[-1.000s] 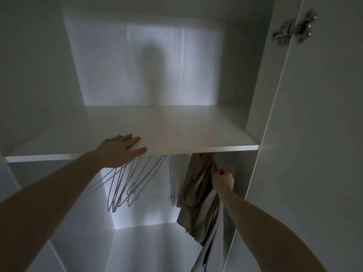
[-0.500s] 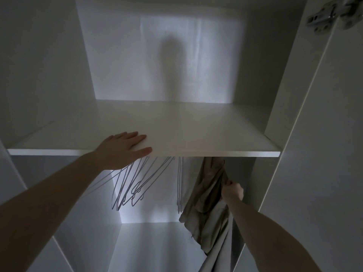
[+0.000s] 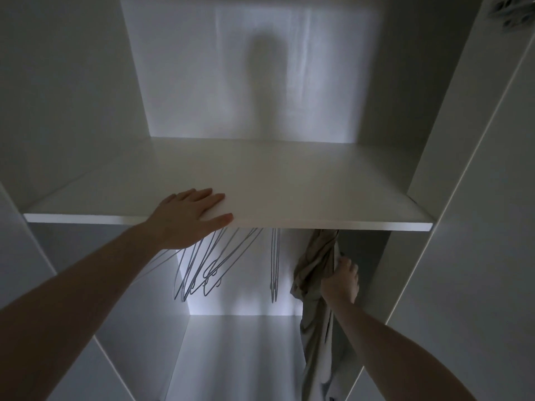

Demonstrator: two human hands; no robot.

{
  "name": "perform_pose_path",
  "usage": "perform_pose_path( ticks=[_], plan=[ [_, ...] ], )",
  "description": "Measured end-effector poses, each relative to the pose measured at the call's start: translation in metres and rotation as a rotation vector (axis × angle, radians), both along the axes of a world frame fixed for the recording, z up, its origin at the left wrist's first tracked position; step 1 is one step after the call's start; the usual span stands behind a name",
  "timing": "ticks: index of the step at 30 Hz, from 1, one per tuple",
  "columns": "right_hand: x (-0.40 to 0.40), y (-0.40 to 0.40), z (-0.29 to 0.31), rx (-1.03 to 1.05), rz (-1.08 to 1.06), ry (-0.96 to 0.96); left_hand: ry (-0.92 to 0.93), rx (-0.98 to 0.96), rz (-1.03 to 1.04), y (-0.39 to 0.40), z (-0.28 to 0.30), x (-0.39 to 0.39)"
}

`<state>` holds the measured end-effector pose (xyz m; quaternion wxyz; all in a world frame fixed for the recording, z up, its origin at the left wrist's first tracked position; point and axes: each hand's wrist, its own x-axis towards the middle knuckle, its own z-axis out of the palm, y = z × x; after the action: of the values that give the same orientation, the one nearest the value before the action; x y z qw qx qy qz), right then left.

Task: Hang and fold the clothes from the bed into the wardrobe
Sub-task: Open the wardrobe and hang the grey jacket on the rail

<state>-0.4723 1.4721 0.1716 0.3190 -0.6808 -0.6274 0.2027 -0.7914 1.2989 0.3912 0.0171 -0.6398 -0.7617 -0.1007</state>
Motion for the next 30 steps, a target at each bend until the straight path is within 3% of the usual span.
perform_pose_path(
  ticks=[3, 5, 7, 11, 12, 13, 14, 15, 16, 20, 30],
  plan=[
    [-0.028, -0.009, 0.0, 0.11, 0.158, 0.08, -0.036, 0.016, -0.01, 0.0, -0.001, -0.001],
    [-0.049, -0.011, -0.01, 0.006, 0.311, 0.092, -0.089, 0.039, -0.027, -0.002, -0.002, 0.0],
    [-0.067, -0.008, -0.028, -0.17, 0.405, 0.116, -0.029, 0.032, -0.016, -0.003, -0.002, 0.001],
    [-0.088, 0.005, -0.06, -0.301, 0.401, 0.377, 0.04, 0.021, 0.039, -0.001, -0.002, 0.003],
    [-0.085, 0.002, -0.054, -0.28, 0.463, 0.249, 0.036, 0.021, 0.04, -0.001, -0.001, 0.003],
    [-0.088, 0.001, -0.041, -0.269, 0.382, 0.404, 0.035, 0.021, 0.04, -0.001, -0.001, 0.004],
    [-0.091, 0.0, -0.028, -0.412, 0.407, 0.564, 0.036, 0.019, 0.039, -0.001, 0.0, 0.004],
    [-0.096, -0.001, -0.043, -0.276, 0.294, 0.377, 0.036, 0.016, 0.039, -0.001, 0.001, 0.005],
    [-0.104, -0.003, -0.051, -0.3, 0.305, 0.196, 0.034, 0.016, 0.039, -0.001, 0.001, 0.005],
    [-0.117, -0.002, -0.037, -0.433, 0.314, 0.442, 0.033, 0.016, 0.04, -0.003, 0.002, 0.007],
    [-0.135, -0.009, -0.031, -0.46, 0.429, 0.488, 0.052, -0.011, 0.042, -0.004, 0.003, 0.009]
  ],
)
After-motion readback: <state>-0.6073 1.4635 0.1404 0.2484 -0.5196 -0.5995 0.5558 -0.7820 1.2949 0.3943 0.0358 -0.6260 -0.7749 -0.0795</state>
